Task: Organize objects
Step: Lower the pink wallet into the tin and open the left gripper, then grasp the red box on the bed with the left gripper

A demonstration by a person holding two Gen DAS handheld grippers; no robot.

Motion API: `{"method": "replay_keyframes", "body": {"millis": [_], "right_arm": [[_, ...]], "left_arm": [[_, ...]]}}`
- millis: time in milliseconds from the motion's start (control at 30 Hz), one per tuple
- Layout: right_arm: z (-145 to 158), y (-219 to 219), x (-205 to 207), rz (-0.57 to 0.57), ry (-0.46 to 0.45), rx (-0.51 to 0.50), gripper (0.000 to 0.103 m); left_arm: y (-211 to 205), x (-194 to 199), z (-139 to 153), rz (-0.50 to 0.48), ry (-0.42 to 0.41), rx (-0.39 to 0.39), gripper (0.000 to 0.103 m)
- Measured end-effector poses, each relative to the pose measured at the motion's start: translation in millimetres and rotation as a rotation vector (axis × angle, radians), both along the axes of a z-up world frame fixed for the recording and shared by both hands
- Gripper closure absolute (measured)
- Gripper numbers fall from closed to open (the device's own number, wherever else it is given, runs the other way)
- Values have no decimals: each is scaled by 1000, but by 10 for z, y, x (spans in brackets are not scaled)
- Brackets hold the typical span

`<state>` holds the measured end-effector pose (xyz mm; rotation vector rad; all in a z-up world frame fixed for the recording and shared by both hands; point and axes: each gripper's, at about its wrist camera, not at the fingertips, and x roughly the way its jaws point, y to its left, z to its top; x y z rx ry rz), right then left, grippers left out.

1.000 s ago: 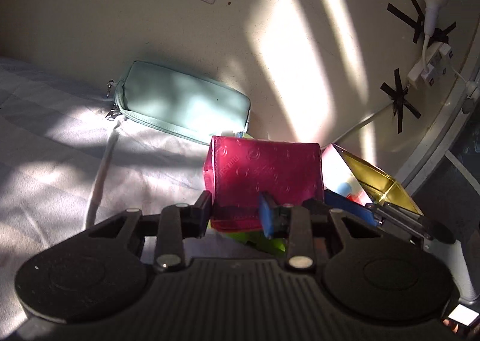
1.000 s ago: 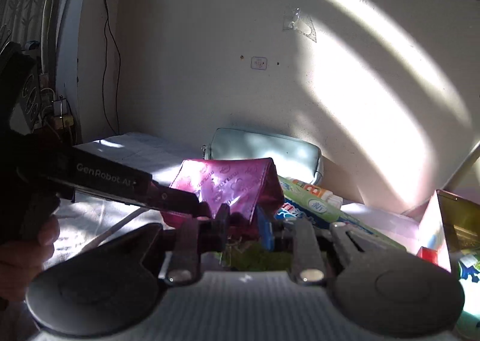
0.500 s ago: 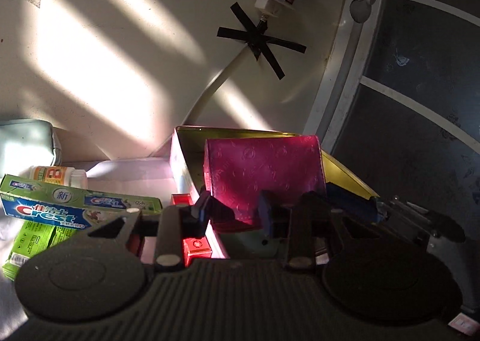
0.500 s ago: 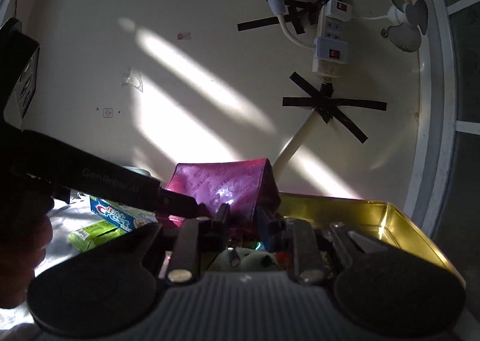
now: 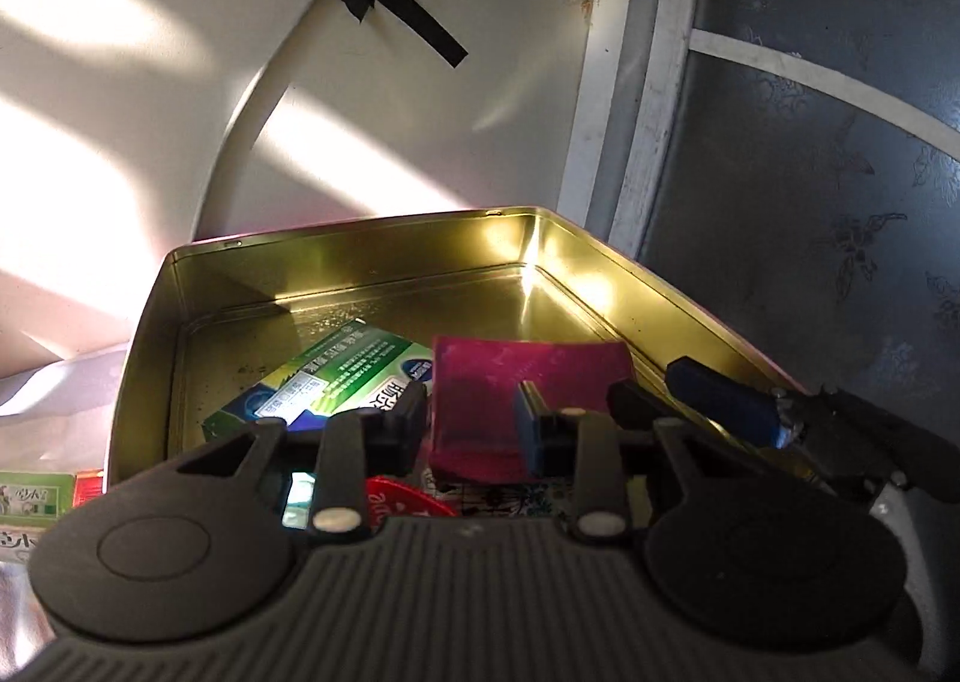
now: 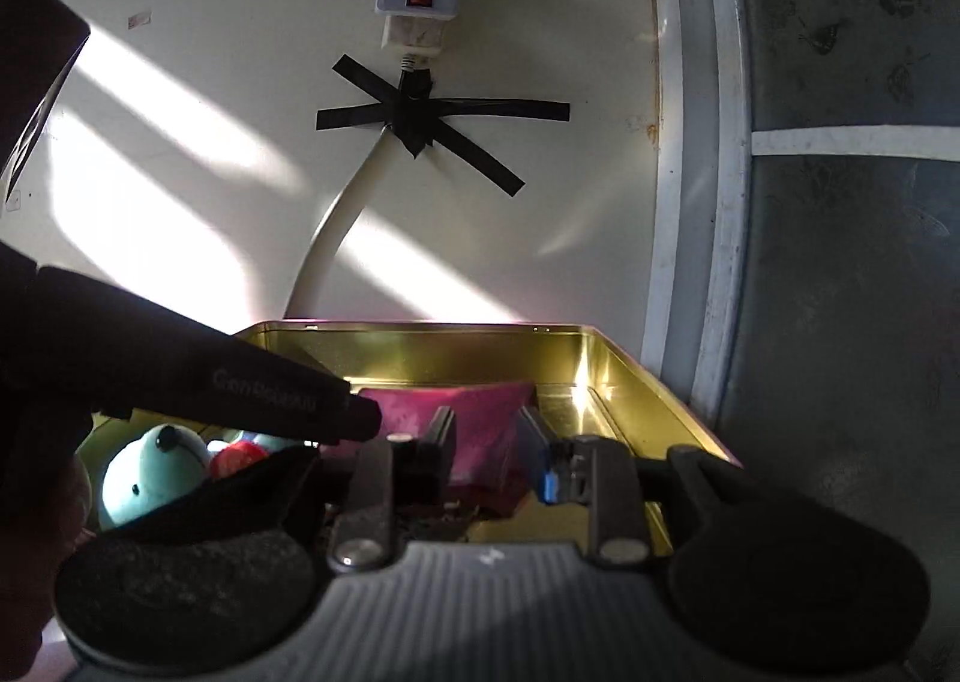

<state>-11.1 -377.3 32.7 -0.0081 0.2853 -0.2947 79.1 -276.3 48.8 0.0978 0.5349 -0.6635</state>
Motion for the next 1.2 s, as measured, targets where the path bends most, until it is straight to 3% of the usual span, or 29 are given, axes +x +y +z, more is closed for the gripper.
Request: {"method": "replay_keyframes", "body": {"millis": [167, 267, 400, 500, 633, 733, 900, 967, 1000, 1200], "right_arm": [[-23, -85, -35, -27, -7, 19, 63], [-17, -22, -97, -15, -38, -9, 63], [-4, 30, -159, -8, -67, -17, 63], [48, 40, -202, 15, -82, 51, 63], [225, 352, -308, 132, -129, 78, 62], [299, 769, -363, 241, -144, 25, 62], [263, 1238, -394, 330, -139, 21, 61], [218, 1325, -476, 343, -148, -3, 59], [190, 1353, -515, 347, -153, -10, 59], [72, 1381, -495, 351, -147, -32, 58]], "left_arm": [[23, -75, 16, 22, -9, -1, 69], [240, -192, 97, 33, -25, -22, 68], [787, -390, 201, 95, -104, -38, 68], [1290, -468, 141, 174, -121, -19, 68], [1981, -398, -153, 328, -49, 70, 68], [2323, -259, -324, 407, 95, 28, 70], [2284, -177, -177, 284, 103, -86, 67], [2191, -5, -55, 218, 109, -127, 56], [2160, 103, -14, 189, 126, -151, 56], [1835, 944, -91, 66, 358, -316, 57]]}}
